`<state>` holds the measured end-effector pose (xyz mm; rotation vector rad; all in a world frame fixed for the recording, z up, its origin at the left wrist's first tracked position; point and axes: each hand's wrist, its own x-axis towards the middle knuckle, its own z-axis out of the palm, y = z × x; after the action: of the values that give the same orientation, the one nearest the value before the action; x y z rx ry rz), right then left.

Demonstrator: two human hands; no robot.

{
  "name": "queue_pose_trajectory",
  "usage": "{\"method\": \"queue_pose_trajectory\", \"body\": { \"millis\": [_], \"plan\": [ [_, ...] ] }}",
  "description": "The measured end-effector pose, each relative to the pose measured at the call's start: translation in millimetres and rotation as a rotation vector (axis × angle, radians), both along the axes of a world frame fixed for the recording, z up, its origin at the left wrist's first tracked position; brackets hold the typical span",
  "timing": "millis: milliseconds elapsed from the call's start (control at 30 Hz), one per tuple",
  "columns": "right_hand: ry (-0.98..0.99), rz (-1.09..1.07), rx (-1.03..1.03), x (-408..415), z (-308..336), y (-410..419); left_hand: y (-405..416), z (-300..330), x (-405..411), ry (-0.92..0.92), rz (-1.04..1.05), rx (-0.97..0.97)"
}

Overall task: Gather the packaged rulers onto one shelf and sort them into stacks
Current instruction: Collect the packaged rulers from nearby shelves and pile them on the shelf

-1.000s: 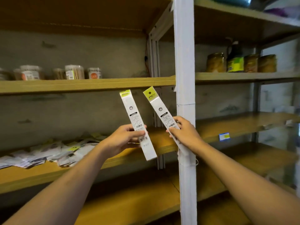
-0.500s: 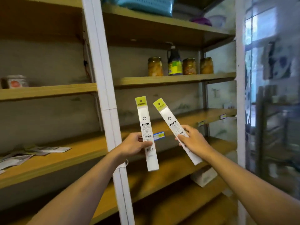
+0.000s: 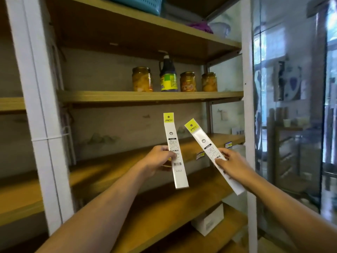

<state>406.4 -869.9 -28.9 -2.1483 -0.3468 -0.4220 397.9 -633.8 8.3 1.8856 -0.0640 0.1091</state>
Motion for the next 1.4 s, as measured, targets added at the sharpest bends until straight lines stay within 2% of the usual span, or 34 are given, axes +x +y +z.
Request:
{"method": "queue_pose_trajectory", "body": {
  "millis": [133, 300, 433, 533, 833, 933, 1033, 1067, 1267, 1400],
  "plan": [
    [0.014, 0.012, -0.034, 56, 7, 9, -10, 10, 62, 0.0, -0.033, -0.001],
    [-0.041, -0.044, -0.075, 123, 34, 7, 5, 15, 133, 0.024, 0.059, 0.002],
    [-0.058, -0.028, -0.054, 168, 37, -4, -2, 8, 184, 0.032, 0.139, -0.067],
    [-0.07, 0.039, -0.062, 206, 44, -9, -14, 4, 217, 0.023, 0.197, -0.099],
    [0.042, 0.332, -0.019, 312, 53, -7, -48, -9, 279, 0.067, 0.405, -0.006],
    [0.108, 0.407, 0.048, 338, 47, -4, -47, -13, 294, 0.099, 0.498, 0.12],
    [0.151, 0.478, 0.054, 351, 43, 7, -42, -20, 300, 0.132, 0.609, 0.582],
    [0.155, 0.497, 0.047, 355, 43, 12, -42, -22, 301, 0.125, 0.63, 0.675],
    [0.199, 0.545, -0.064, 374, 40, 46, -11, -18, 283, 0.076, 0.638, 0.949],
    [0.201, 0.562, -0.247, 378, 35, 69, 19, -15, 248, 0.027, 0.622, 1.057]
  ]
}}
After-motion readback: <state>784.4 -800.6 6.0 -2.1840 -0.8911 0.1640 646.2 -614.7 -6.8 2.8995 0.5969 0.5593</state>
